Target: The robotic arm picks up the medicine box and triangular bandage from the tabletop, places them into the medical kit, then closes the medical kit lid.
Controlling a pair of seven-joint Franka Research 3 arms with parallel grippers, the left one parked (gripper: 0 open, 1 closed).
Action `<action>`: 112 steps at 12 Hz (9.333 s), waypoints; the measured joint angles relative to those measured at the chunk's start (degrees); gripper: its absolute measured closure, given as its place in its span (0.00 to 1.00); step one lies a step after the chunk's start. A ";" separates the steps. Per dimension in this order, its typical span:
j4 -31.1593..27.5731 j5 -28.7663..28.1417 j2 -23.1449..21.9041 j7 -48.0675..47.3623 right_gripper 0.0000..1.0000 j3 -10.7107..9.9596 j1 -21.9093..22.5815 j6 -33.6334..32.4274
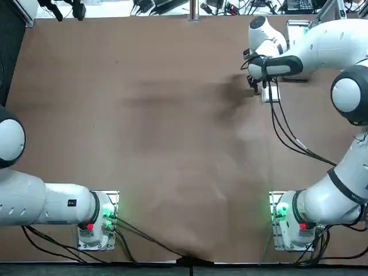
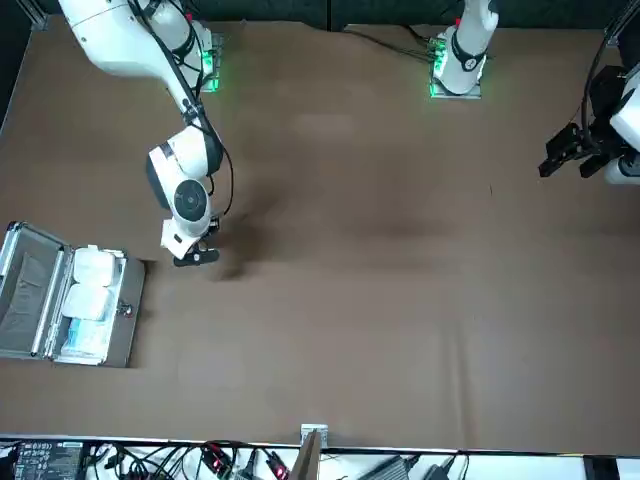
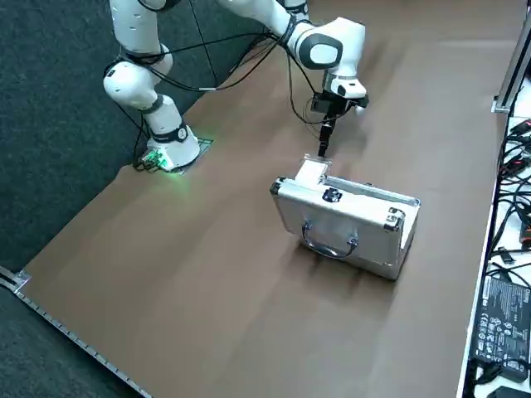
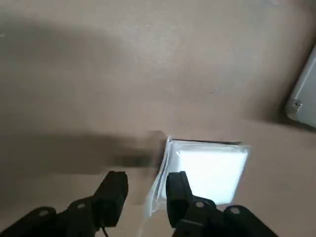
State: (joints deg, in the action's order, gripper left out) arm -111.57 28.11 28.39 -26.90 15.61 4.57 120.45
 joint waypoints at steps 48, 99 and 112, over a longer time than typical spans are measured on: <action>39.39 -0.93 4.48 23.78 0.99 -1.60 -17.50 -8.76; 45.22 -1.04 15.41 13.49 0.81 -4.51 -16.02 -3.15; 47.21 -1.34 7.10 26.46 0.21 -4.51 -16.26 -15.51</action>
State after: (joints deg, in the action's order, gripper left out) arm -64.35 26.77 35.49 -0.44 11.09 -11.69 104.94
